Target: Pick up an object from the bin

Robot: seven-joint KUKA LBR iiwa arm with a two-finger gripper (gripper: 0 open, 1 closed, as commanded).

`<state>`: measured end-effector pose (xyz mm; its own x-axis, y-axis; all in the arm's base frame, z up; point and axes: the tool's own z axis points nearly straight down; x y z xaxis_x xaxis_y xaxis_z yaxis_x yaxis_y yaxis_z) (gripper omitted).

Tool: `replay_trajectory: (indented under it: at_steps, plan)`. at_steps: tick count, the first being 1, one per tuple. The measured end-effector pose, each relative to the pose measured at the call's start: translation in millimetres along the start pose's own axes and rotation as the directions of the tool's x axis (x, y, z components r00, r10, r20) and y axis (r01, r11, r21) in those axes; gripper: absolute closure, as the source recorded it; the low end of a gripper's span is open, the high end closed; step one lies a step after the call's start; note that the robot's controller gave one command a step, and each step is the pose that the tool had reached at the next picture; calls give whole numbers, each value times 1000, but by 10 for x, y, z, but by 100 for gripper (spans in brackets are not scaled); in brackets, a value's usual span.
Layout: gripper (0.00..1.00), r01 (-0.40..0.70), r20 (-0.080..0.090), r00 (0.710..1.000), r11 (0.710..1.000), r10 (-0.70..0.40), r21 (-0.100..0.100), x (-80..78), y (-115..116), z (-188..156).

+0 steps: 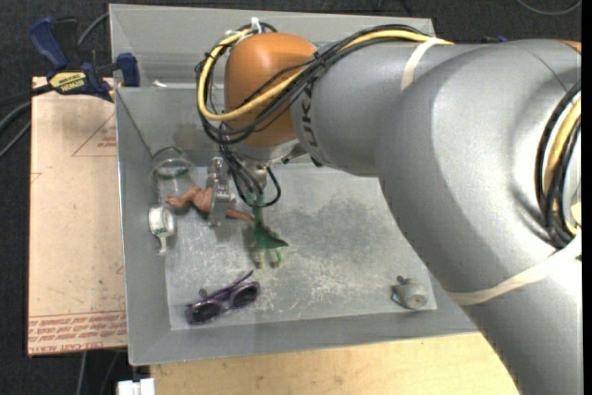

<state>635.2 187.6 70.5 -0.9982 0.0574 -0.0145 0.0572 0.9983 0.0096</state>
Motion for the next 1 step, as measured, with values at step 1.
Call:
replay_trajectory:
  at_steps: [1]
  plan:
    - [100,0,-1,1000,1000,0,0,4,-2,-21]
